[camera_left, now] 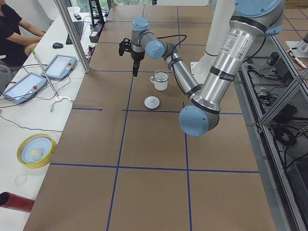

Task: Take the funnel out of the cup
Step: 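Move the left gripper over the glass funnel in the white mug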

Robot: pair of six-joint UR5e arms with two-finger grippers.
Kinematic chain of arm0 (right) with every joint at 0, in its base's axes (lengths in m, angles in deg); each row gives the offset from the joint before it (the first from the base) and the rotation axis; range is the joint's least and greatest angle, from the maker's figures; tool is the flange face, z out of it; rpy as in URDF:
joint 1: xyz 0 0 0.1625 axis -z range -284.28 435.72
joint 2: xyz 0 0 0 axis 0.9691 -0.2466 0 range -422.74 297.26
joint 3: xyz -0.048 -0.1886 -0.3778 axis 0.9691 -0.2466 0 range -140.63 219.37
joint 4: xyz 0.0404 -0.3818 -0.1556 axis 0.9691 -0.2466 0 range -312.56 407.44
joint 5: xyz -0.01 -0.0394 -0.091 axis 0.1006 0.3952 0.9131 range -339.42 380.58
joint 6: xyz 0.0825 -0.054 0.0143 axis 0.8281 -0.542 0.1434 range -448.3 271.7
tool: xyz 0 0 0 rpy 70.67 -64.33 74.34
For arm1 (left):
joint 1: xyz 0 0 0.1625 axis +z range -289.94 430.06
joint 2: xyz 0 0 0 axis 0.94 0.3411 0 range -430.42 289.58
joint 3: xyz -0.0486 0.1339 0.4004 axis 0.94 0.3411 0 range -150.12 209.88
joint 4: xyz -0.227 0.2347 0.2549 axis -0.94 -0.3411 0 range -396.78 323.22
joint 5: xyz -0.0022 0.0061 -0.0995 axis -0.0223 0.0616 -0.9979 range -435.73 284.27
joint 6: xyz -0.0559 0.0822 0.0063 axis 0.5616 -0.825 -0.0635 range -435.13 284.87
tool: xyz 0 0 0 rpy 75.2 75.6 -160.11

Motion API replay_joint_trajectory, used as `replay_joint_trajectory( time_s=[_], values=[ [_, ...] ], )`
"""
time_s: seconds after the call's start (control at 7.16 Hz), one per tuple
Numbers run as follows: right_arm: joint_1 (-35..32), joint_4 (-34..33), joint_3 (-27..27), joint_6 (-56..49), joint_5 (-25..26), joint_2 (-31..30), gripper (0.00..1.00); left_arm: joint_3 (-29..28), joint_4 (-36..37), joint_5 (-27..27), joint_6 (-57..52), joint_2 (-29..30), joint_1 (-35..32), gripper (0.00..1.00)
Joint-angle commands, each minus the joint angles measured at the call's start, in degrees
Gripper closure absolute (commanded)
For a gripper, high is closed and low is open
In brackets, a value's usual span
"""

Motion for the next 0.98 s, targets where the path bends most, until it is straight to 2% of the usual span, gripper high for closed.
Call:
replay_joint_trajectory(
  time_s=[0.0, 0.28, 0.42, 0.56, 0.84],
  values=[
    [0.0, 0.0, 0.0, 0.0, 0.0, 0.0, 0.0, -0.1, 5.2, 6.0, 5.6, 5.3, 8.5, 0.0],
    [0.0, 0.0, 0.0, 0.0, 0.0, 0.0, 0.0, -0.2, 5.9, 7.6, 6.1, 6.3, 10.4, 0.0],
    [0.0, 0.0, 0.0, 0.0, 0.0, 0.0, 0.0, -1.0, 7.2, 12.4, 11.9, 7.8, 15.6, 0.0],
    [0.0, 0.0, 0.0, 0.0, 0.0, 0.0, 0.0, -2.6, 7.4, 14.7, 14.3, 8.8, 19.3, 0.0],
    [0.0, 0.0, 0.0, 0.0, 0.0, 0.0, 0.0, -3.8, 7.4, 14.7, 17.0, 9.6, 23.3, 0.0]
  ],
)
